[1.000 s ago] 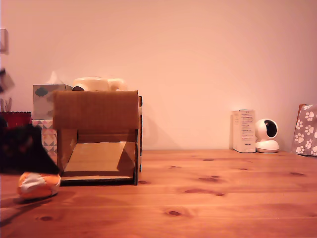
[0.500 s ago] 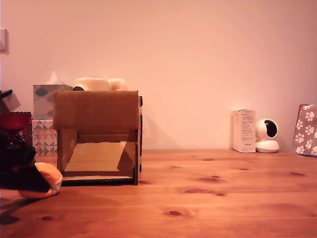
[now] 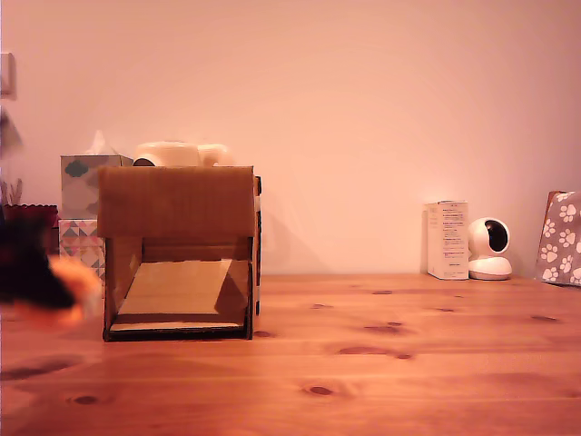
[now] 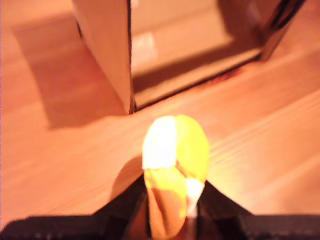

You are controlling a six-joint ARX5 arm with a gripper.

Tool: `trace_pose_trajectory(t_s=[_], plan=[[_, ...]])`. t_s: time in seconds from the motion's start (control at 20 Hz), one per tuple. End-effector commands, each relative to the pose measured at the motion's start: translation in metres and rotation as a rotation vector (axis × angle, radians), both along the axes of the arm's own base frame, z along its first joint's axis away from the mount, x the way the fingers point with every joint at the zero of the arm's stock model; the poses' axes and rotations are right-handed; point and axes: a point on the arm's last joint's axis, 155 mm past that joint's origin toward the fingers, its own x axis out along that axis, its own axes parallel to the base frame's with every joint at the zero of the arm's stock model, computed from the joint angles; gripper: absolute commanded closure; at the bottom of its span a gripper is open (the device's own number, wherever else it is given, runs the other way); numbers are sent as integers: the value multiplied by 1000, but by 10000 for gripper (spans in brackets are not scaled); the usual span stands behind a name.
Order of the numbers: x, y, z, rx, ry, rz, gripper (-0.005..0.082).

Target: Drop the footbag into the cardboard dice tower

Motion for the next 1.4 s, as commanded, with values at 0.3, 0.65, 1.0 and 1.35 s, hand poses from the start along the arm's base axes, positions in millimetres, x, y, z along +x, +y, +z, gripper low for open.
trace_pose_trajectory(t_s=[0.3,0.65,1.0,1.35], plan=[[-18,-10,98,-141,-244,-41,713],[-14,-34,187,-217,-503,-119,710],[43,-66,198,-197,-444,-157,709],[110,-85,182,-117,-307,-158,707]])
